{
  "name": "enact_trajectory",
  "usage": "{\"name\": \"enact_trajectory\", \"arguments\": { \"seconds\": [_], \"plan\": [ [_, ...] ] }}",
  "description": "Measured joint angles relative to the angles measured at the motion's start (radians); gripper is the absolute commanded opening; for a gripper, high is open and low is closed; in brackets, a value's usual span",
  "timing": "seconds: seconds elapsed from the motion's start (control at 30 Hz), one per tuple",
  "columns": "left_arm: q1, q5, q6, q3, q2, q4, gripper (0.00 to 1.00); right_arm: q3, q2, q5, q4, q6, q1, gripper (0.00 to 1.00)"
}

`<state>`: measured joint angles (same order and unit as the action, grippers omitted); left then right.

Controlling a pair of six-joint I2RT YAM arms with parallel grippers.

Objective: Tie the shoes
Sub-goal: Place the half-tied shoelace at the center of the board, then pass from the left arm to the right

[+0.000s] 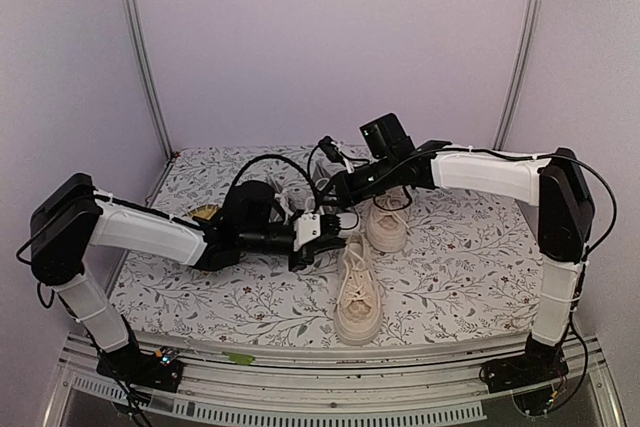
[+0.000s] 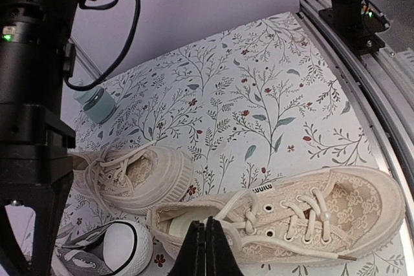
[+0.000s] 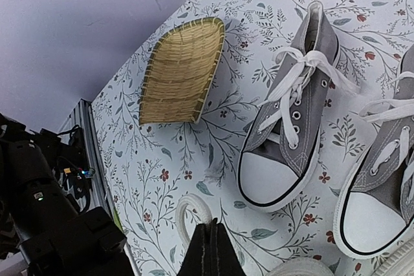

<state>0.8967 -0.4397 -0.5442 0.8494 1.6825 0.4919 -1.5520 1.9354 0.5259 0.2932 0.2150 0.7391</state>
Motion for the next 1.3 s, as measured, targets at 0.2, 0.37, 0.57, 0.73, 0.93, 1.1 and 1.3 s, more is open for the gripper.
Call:
{"name": "enact_trajectory", "arguments": {
  "seconds": [0.2,0.37,0.57,0.73,0.93,1.1,1.3],
  "plan": [
    [0.0,0.005,0.015,-0.007,-0.002,0.026,0.0,-0.098,0.069,0.041,0.053,-0.062,0.013,0.42],
    [0.0,0.008,0.026,-0.009,-0.002,0.043,0.0,-0.119,0.069,0.061,0.092,-0.134,0.016,0.51],
    [0.0,0.019,0.043,-0.014,-0.002,0.061,0.0,-0.014,-0.059,0.12,0.082,-0.209,-0.047,0.5],
    [0.0,0.046,0.06,-0.014,-0.002,0.082,0.0,0.186,-0.248,0.195,0.039,-0.314,-0.107,0.47],
    [0.0,0.061,0.069,-0.014,-0.001,0.096,0.0,0.454,-0.37,0.261,-0.089,-0.385,-0.096,0.47],
    [0.0,0.064,0.074,-0.014,0.0,0.098,0.0,0.544,-0.369,0.26,-0.195,-0.375,-0.09,0.47],
    [0.0,0.067,0.078,-0.014,0.0,0.098,0.0,0.541,-0.307,0.258,-0.294,-0.369,-0.062,0.44]
  ]
}}
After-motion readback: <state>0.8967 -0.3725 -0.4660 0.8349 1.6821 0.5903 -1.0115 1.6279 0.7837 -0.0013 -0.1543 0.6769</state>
